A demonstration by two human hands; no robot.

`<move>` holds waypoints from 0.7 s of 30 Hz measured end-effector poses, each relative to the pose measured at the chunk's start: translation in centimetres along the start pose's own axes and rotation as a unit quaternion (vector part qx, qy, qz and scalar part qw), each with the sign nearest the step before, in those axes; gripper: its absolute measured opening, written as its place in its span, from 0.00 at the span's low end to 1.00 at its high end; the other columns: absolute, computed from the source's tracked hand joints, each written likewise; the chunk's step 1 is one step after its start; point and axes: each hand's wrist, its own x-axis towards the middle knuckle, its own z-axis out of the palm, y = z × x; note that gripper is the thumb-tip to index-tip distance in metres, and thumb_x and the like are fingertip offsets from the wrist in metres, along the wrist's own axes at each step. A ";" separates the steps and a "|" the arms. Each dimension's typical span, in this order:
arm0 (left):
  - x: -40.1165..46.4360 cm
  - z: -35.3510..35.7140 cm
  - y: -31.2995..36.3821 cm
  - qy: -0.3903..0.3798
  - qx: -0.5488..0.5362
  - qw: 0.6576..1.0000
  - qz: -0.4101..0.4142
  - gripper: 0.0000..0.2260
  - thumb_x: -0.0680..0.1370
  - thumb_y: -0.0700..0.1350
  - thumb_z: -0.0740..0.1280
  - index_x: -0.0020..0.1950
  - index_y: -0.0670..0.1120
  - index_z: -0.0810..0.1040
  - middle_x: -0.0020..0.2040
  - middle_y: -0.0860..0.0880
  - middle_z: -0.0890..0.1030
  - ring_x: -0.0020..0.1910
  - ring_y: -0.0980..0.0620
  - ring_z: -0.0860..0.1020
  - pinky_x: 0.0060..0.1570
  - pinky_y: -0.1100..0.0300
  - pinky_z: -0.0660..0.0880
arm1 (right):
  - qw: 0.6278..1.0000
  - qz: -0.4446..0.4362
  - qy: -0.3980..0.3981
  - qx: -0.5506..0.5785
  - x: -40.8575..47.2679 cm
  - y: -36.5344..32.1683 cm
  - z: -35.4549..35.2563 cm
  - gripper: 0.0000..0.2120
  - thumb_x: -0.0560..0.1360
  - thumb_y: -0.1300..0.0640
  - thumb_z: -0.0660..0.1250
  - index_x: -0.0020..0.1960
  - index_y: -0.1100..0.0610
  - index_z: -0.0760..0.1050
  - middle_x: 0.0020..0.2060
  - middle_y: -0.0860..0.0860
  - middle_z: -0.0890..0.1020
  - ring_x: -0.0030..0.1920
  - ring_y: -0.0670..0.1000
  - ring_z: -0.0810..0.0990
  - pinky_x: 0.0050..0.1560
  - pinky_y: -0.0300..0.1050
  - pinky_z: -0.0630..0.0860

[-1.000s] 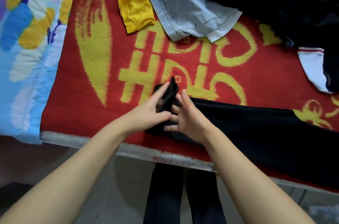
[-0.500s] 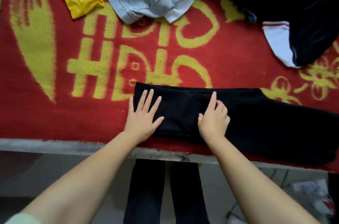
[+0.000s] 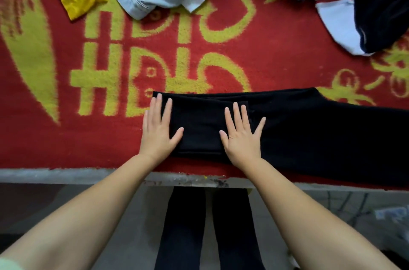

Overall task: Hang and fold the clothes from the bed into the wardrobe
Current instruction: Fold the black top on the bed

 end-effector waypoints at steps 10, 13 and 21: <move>-0.3 -9.0 5.2 -0.038 -0.459 0.855 -0.237 0.09 0.77 0.43 0.68 0.57 0.48 0.77 0.53 0.48 0.82 0.52 0.48 0.81 0.50 0.51 0.78 | 0.901 0.046 -0.174 0.395 -4.2 -0.7 -8.7 0.33 0.80 0.38 0.54 0.79 0.51 0.50 0.78 0.53 0.50 0.78 0.52 0.49 0.73 0.47 0.52; -1.6 -11.8 12.0 -0.062 -0.445 0.891 -0.068 0.11 0.76 0.45 0.68 0.57 0.56 0.78 0.51 0.57 0.83 0.51 0.59 0.81 0.50 0.61 0.77 | 0.823 0.019 -0.127 0.553 -5.2 -1.8 -13.6 0.38 0.71 0.28 0.56 0.76 0.44 0.57 0.71 0.44 0.69 0.69 0.45 0.69 0.61 0.39 0.65; -4.9 -6.6 23.5 -0.102 -0.289 0.935 0.177 0.26 0.78 0.60 0.57 0.75 0.53 0.61 0.72 0.61 0.63 0.73 0.63 0.57 0.73 0.60 0.51 | 0.833 0.181 0.078 0.518 -7.6 11.8 -17.1 0.07 0.77 0.58 0.59 0.45 0.59 0.74 0.41 0.54 0.81 0.43 0.55 0.79 0.46 0.51 0.75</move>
